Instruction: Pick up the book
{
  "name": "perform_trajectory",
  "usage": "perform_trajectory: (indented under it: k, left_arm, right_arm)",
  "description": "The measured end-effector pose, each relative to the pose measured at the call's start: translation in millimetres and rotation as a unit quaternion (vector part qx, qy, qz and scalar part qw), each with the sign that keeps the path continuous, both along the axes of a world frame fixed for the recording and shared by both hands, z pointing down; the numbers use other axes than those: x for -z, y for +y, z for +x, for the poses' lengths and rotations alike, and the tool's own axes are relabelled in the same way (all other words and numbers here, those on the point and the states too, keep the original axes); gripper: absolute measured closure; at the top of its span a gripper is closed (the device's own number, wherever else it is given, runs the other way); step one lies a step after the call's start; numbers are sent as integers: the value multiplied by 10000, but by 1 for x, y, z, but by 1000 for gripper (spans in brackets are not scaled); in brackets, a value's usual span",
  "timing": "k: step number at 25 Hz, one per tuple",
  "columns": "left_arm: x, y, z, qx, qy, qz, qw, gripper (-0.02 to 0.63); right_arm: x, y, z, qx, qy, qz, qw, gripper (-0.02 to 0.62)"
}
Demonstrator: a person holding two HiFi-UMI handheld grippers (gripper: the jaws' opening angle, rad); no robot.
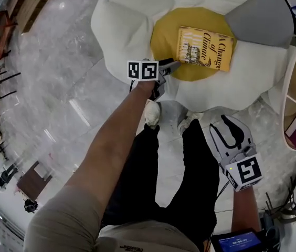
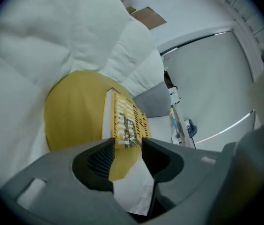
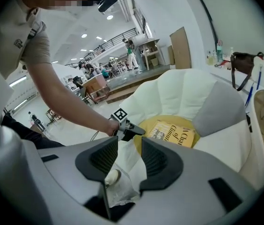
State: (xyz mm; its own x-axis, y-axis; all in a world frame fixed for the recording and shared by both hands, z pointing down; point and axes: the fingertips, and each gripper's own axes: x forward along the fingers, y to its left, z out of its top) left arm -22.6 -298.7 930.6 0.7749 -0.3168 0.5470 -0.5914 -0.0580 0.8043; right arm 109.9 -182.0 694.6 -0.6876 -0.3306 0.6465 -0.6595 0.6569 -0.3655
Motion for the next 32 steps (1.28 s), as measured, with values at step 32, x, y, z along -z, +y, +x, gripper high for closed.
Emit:
perform_trajectory:
  k: [32]
  left_arm:
    - [-2,-18,26,714,796,-466,9932,446]
  right_arm:
    - [-2,4,-14,-105,-230,-220,9994,434]
